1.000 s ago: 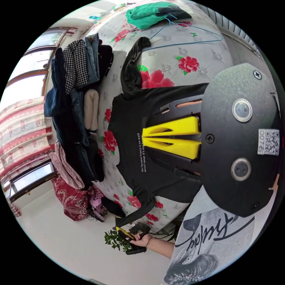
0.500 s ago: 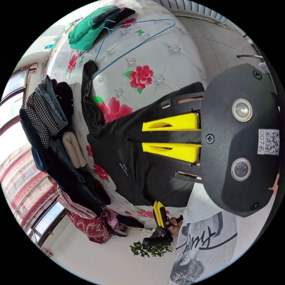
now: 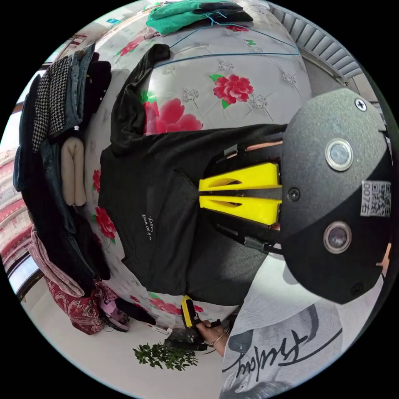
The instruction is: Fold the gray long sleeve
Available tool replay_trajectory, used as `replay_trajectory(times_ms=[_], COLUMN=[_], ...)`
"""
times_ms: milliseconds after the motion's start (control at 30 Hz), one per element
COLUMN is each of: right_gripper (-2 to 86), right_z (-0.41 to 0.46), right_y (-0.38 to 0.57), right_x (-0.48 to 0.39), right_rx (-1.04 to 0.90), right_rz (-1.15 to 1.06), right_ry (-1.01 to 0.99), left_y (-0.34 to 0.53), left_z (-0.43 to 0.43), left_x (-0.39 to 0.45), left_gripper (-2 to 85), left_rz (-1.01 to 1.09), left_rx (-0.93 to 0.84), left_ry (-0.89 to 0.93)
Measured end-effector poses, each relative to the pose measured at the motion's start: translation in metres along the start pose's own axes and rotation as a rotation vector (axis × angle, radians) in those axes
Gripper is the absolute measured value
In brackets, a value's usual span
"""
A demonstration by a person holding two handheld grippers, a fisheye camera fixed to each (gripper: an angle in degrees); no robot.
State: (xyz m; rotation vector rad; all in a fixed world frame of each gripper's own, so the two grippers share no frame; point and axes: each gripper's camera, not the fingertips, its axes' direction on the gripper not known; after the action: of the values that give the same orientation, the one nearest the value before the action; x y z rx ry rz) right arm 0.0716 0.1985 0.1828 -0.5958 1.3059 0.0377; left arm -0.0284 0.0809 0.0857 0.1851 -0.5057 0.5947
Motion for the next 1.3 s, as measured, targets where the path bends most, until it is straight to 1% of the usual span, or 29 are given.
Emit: replay_trajectory(times_ms=[67,133,200,233,333,400,533,600,700,767,900,967,1000,1067,1133,1300], right_gripper=[0.2,0.4,0.9,1.0,1.7,2.2,2.5,2.4,2.3,2.3,1.3,0.6,0.3,0.0,-0.1,-0.2], right_z=[-0.012,-0.006,0.014,0.016,0.002,-0.017,-0.04,-0.053,-0.063,-0.062,-0.046,-0.035,-0.03,-0.037,-0.064,-0.182], right_y=[0.009,0.019,0.031,0.032,0.036,0.033,0.02,0.008,-0.005,-0.015,-0.031,-0.038,-0.043,-0.05,-0.055,-0.047], right_x=[0.007,0.017,0.035,0.039,0.07,0.105,0.161,0.203,0.258,0.285,0.334,0.345,0.346,0.343,0.339,0.333], right_rx=[-0.004,-0.065,-0.152,-0.158,-0.041,0.08,0.201,0.268,0.349,0.362,0.326,0.275,0.242,0.23,0.318,0.656], right_rz=[-0.031,-0.029,0.036,0.061,0.197,0.322,0.436,0.522,0.656,0.7,0.807,0.816,0.786,0.731,0.663,0.548], right_ry=[0.024,0.038,0.018,0.027,-0.003,-0.026,0.037,0.076,0.045,0.028,-0.023,-0.054,-0.059,-0.018,0.031,0.095], left_y=[-0.001,-0.001,-0.001,-0.001,-0.001,0.003,0.009,0.011,0.011,0.009,0.002,-0.002,-0.005,-0.01,-0.015,-0.026], left_z=[0.003,0.007,0.01,0.011,0.009,0.004,-0.001,-0.001,0.001,0.001,0.002,0.003,0.004,0.005,0.005,0.009], left_x=[0.002,0.002,0.0,-0.001,-0.008,-0.018,-0.037,-0.048,-0.057,-0.06,-0.065,-0.067,-0.067,-0.068,-0.069,-0.075], left_gripper=[0.5,1.2,1.9,1.9,1.2,-0.2,-0.9,-0.9,-1.0,-1.0,-1.0,-1.0,-1.0,-1.0,-1.0,-1.0], left_rz=[0.015,0.017,0.002,-0.002,-0.031,-0.076,-0.175,-0.232,-0.286,-0.315,-0.37,-0.385,-0.388,-0.389,-0.381,-0.346], left_rx=[-0.004,-0.003,-0.003,-0.005,-0.017,-0.013,-0.014,-0.028,-0.055,-0.063,-0.072,-0.073,-0.074,-0.077,-0.064,-0.05], left_ry=[0.004,0.023,0.035,0.039,0.067,0.068,0.084,0.093,0.08,0.086,0.102,0.108,0.116,0.127,0.136,0.162])
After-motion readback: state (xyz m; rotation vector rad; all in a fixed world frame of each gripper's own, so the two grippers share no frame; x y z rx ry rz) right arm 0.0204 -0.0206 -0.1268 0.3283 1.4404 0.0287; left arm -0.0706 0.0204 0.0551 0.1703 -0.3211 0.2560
